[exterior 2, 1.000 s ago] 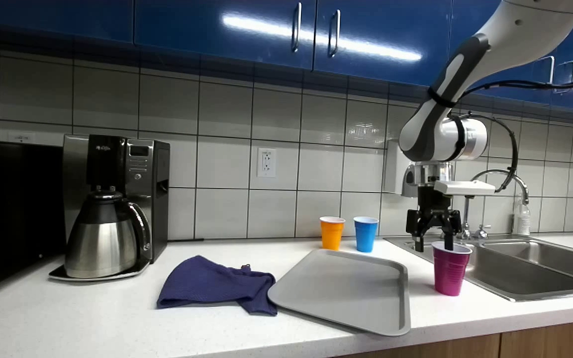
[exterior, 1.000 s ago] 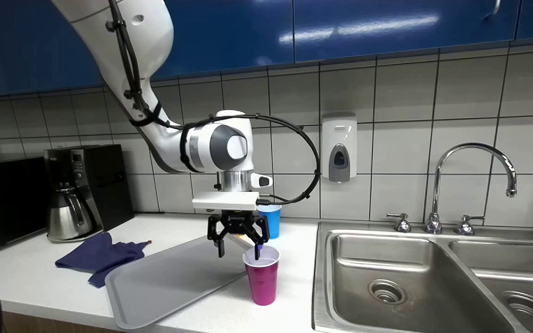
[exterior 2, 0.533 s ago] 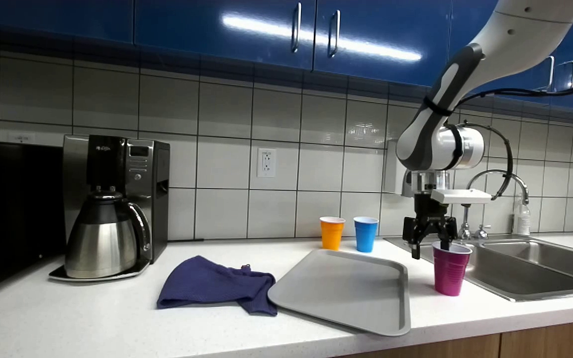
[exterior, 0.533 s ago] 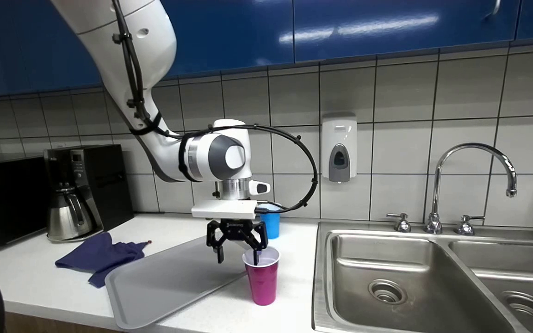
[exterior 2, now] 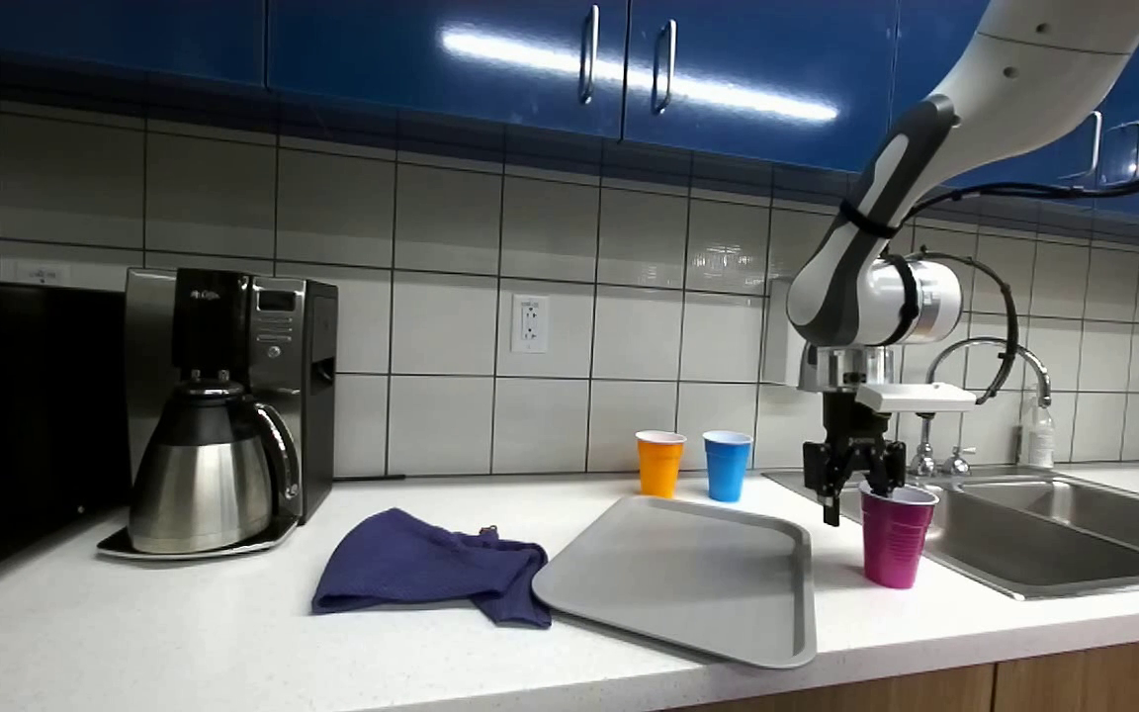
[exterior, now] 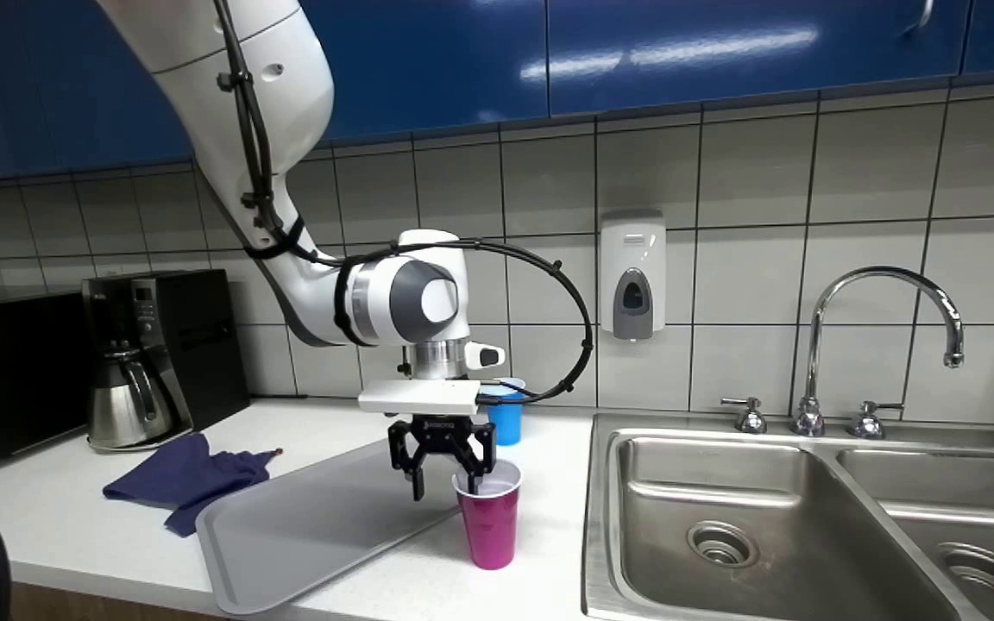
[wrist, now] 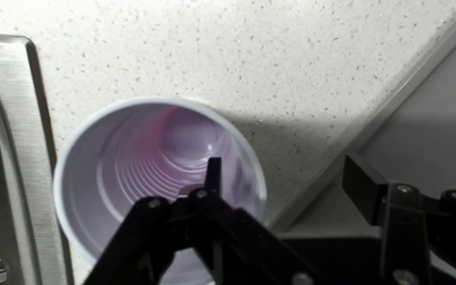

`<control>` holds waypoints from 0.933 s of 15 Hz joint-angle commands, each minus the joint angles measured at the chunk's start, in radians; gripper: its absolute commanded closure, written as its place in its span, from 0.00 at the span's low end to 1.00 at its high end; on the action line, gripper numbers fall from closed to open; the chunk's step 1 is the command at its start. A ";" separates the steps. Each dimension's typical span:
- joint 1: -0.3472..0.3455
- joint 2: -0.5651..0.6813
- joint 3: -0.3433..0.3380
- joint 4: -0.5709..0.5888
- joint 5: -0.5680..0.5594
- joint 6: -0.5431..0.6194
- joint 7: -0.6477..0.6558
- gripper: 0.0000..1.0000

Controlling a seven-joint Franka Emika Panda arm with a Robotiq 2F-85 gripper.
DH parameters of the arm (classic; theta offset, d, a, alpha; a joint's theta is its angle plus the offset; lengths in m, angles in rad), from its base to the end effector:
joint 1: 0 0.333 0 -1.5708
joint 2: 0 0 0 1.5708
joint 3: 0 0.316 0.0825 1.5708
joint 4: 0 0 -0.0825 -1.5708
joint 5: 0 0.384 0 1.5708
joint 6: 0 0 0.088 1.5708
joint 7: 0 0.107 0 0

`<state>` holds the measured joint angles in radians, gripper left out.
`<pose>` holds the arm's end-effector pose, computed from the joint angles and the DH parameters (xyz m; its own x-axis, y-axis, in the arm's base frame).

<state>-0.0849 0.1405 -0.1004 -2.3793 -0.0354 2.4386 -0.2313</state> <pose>0.4872 -0.0920 0.2568 0.9935 0.0733 -0.0868 0.0749 -0.9971 0.0151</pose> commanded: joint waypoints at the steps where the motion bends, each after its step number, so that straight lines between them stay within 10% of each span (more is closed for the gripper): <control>1: -0.012 -0.010 0.003 -0.007 -0.015 0.007 -0.002 0.51; 7: -0.016 -0.017 -0.003 -0.007 -0.026 0.005 -0.005 0.97; 14: -0.016 -0.047 -0.013 0.000 -0.051 -0.021 0.005 0.99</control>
<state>-0.0918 0.1293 -0.1175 -2.3780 -0.0592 2.4387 -0.2313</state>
